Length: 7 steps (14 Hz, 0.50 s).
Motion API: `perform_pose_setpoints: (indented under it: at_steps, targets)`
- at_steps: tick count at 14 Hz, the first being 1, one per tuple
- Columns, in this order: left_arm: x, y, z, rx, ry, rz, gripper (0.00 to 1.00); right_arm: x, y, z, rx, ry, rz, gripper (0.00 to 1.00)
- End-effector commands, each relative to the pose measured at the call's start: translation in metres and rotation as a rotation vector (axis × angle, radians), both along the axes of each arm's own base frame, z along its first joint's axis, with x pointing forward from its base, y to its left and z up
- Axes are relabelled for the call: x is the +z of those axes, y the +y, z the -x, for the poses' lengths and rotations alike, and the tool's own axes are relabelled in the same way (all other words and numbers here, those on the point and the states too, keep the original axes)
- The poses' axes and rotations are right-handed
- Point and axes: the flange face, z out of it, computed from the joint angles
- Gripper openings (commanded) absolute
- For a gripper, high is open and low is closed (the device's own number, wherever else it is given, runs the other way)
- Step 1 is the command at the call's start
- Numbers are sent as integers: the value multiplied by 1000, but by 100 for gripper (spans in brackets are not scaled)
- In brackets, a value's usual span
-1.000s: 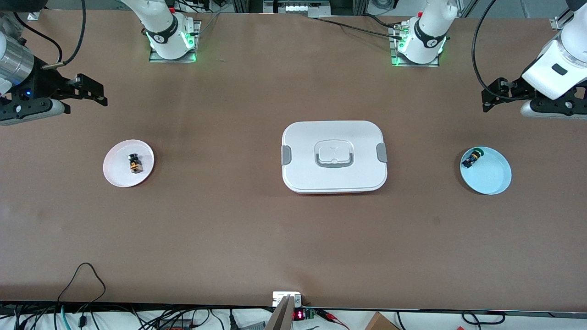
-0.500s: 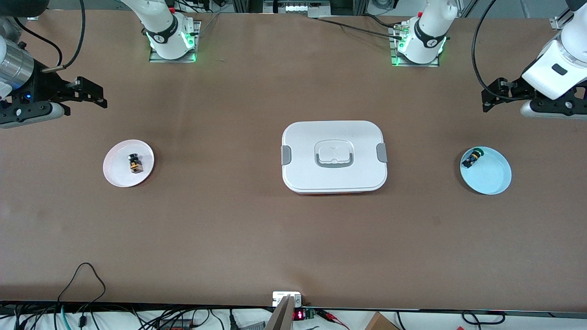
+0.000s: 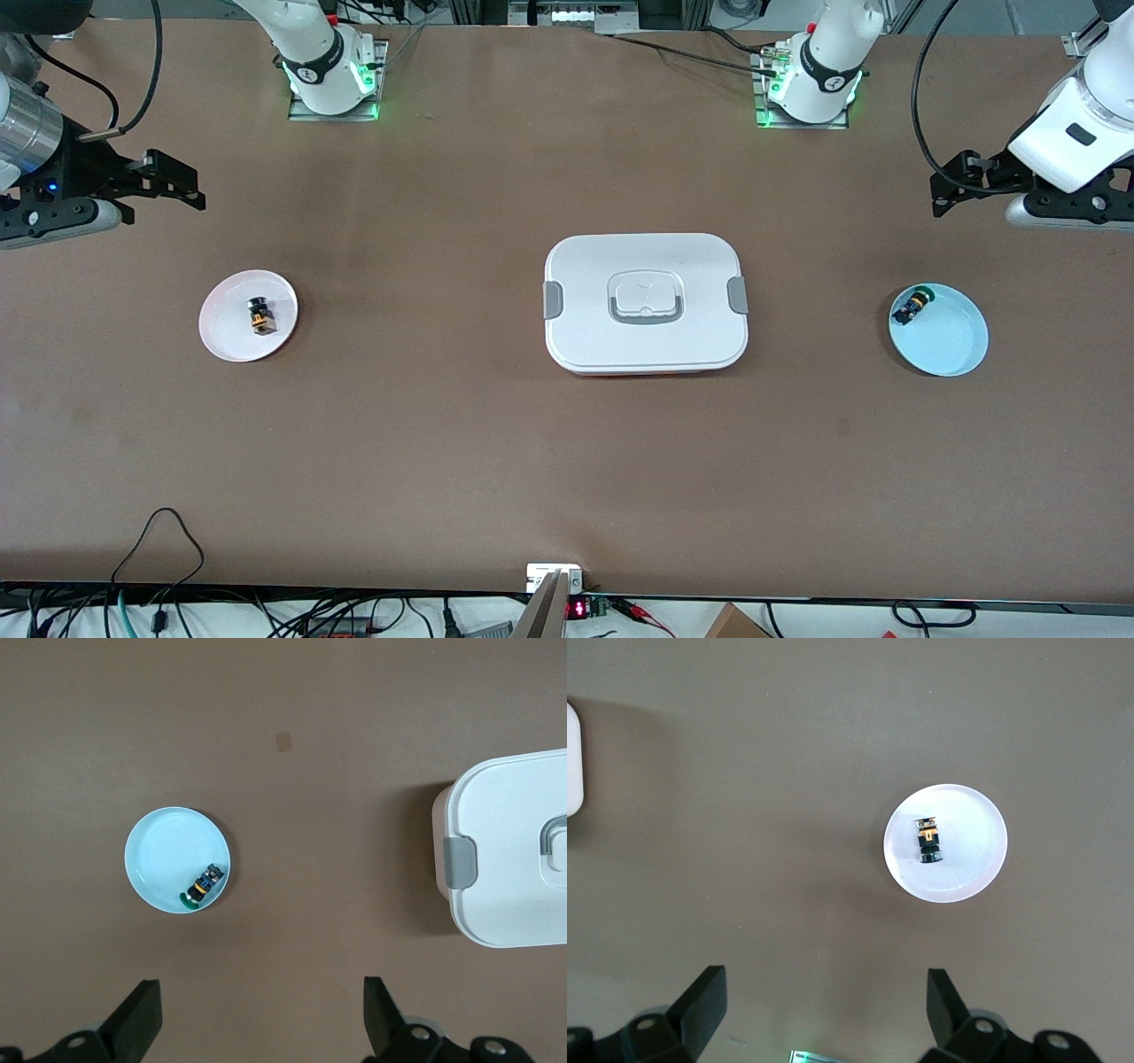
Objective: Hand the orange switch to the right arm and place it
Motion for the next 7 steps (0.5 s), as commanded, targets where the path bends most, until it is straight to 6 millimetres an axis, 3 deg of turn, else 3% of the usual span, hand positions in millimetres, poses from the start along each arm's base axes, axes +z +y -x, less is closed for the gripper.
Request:
perform_pose_setpoints:
  at_steps: [1,3,7]
  targets:
    - [4,3,-4,17,7,19,100,5,-1,-3,-4,4,-17,100]
    - [4,13,-4,31,8,20,100,5,-1,-3,-4,4,-17,100]
    - [4,10,-4,25,9,20,100,6,-1,-3,-3,3,-19,100]
